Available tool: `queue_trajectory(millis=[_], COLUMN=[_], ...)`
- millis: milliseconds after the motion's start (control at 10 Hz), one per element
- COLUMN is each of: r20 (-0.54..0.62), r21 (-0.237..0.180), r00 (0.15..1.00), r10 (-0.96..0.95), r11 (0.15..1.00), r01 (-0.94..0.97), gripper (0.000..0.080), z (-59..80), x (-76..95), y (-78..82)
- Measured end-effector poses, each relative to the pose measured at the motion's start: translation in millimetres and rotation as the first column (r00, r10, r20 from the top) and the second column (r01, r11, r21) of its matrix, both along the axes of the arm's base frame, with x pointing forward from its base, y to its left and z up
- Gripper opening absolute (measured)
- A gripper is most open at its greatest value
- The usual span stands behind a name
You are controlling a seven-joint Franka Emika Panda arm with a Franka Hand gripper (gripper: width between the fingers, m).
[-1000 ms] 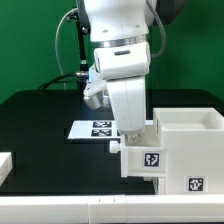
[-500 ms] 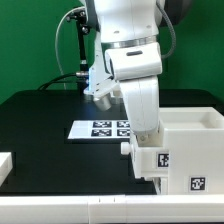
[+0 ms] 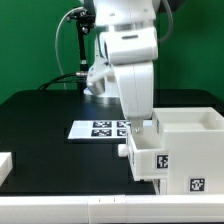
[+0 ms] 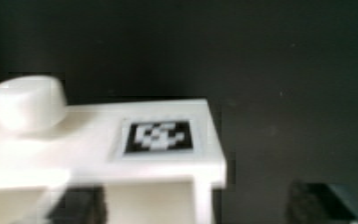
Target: Assemble drawer
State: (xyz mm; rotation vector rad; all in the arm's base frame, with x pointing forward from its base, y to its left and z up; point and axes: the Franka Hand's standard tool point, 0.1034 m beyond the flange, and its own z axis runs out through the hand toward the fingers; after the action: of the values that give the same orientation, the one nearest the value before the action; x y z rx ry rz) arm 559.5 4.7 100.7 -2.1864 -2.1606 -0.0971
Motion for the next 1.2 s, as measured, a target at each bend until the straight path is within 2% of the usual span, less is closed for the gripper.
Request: queue_trajectory(millis=[100, 200, 300, 400, 500, 600, 800, 900, 1100, 1200], r20=[-0.006, -0.016, -0.017, -0.027, -0.036, -0.040, -0.044, -0.047, -0.034, -0.023], r21=[-0.005, -0.010, -0.010, -0.004, 0.006, 0.014, 0.020, 0.020, 0.020, 0.017], r00=[1.000, 1.000, 1.000, 1.000, 0.999, 0.999, 0.999, 0.999, 0.997, 0.996], r10=[0.002, -0.001, 0.000, 0.000, -0.002, -0.004, -0.016, -0.027, -0.064, -0.088], r11=[1.000, 1.000, 1.000, 1.000, 1.000, 1.000, 1.000, 0.999, 0.998, 0.996], r01=[-0.002, 0.001, 0.000, 0.000, 0.002, 0.005, 0.017, 0.028, 0.064, 0.089], gripper=[0.0605, 0.0640, 0.0647, 0.0647, 0.0647, 0.0648, 0.0648, 0.0648, 0.0648, 0.0648], z=[4.5, 7.3, 3.6, -6.9, -17.0, -24.5, -30.6, -29.2, -25.7, -25.6], x=[0.7, 3.5, 6.5, 7.7, 9.7, 11.5, 8.9, 8.2, 2.3, -0.9], y=[-8.9, -21.0, -32.4, -41.2, -43.3, -41.6, -31.5, -21.6, 8.5, 13.7])
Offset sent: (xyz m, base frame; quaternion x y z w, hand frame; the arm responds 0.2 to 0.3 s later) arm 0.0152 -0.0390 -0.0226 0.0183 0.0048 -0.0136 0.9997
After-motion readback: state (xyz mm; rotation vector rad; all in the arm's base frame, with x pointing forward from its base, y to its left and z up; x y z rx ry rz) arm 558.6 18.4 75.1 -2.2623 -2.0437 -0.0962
